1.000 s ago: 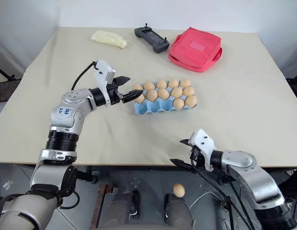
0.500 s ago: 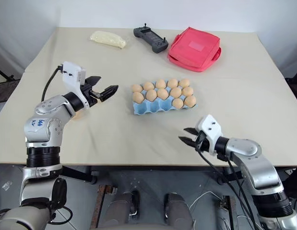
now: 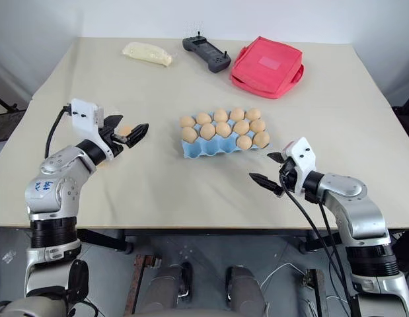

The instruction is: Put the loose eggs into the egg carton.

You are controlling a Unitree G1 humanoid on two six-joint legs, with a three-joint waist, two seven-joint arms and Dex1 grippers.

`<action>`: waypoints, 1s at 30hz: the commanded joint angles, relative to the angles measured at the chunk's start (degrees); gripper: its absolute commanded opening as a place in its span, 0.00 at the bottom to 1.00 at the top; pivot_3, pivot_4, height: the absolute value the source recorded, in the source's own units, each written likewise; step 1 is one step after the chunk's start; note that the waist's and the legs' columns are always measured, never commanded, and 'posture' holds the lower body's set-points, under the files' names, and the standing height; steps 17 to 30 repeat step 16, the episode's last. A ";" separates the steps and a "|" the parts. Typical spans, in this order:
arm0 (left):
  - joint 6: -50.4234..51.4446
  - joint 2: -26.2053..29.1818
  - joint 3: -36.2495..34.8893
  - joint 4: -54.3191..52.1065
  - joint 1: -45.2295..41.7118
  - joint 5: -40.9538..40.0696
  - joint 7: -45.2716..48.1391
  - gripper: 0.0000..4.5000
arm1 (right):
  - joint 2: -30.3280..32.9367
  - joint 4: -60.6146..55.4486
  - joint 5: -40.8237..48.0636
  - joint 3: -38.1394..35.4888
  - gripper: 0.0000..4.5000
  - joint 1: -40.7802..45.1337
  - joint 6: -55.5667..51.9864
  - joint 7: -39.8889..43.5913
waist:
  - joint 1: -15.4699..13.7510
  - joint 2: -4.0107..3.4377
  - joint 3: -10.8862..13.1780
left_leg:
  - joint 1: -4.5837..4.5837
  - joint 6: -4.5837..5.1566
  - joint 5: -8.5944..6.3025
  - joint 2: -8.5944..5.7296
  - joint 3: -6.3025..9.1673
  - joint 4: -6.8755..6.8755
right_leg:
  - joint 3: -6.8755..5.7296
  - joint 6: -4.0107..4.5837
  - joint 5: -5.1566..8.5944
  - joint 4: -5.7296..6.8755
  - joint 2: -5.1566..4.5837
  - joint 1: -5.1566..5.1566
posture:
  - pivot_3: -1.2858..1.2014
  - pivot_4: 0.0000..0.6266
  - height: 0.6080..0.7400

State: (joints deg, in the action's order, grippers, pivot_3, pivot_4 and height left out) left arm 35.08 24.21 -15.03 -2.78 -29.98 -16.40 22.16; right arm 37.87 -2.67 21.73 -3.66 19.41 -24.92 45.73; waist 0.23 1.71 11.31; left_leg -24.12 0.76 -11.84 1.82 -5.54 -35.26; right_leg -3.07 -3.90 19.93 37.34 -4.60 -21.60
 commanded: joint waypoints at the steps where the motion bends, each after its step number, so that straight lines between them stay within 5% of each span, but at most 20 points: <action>1: -3.14 2.27 -1.83 -5.75 2.39 -1.92 2.55 1.00 | -0.20 2.19 -0.74 -2.81 1.00 2.16 4.24 -0.49 | 0.06 0.00 0.00 | 0.00 0.00 0.00 0.00 -0.01 0.00 | 0.01 0.00 0.00 0.00 -0.01 0.00 | 0.52 0.24 1.00; 30: -10.99 4.05 -0.68 -4.38 4.26 -2.67 7.01 1.00 | -4.48 9.96 -4.13 -2.34 1.00 6.90 12.51 -2.60 | 0.00 -0.01 0.00 | -0.01 -0.01 -0.01 0.00 -0.03 0.11 | 0.01 0.01 0.00 -0.12 -0.01 -0.01 | 0.52 0.24 1.00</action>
